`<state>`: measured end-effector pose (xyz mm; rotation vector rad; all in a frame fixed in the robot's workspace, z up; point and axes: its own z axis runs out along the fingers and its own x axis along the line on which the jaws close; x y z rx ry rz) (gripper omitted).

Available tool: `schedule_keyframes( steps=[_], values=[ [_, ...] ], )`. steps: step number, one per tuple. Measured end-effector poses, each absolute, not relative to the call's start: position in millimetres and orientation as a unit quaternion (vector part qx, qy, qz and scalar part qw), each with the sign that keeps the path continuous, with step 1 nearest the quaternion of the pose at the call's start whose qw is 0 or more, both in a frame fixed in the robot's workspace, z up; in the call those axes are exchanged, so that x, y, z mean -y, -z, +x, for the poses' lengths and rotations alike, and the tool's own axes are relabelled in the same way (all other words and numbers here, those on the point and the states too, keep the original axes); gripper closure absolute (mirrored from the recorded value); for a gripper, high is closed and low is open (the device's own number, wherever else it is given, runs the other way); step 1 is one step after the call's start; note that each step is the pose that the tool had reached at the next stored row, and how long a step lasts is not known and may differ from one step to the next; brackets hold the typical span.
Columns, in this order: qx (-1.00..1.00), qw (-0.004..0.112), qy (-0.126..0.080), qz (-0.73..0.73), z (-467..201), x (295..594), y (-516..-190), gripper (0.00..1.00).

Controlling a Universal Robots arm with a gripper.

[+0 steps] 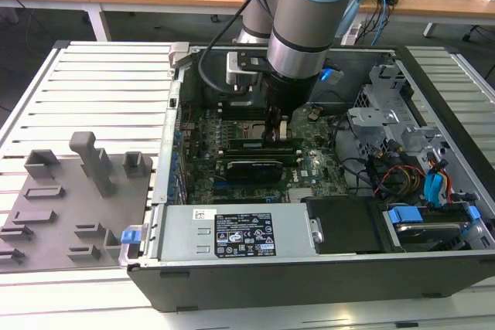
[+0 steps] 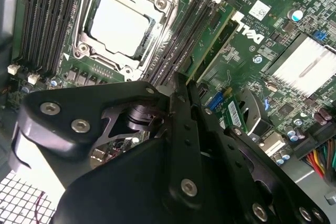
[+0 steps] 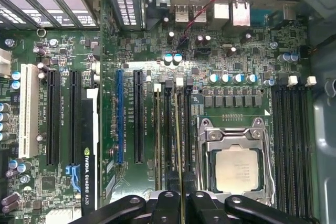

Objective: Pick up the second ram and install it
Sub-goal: 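Insert the second ram into the second slot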

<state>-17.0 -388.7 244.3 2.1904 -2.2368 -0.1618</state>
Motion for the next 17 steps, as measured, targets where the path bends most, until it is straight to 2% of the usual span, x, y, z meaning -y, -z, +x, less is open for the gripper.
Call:
schedule_keyframes(
  steps=[17],
  values=[
    [0.714, 0.003, 0.052, 0.698, -23.3, 386.9, -230.9, 0.86]
  ],
)
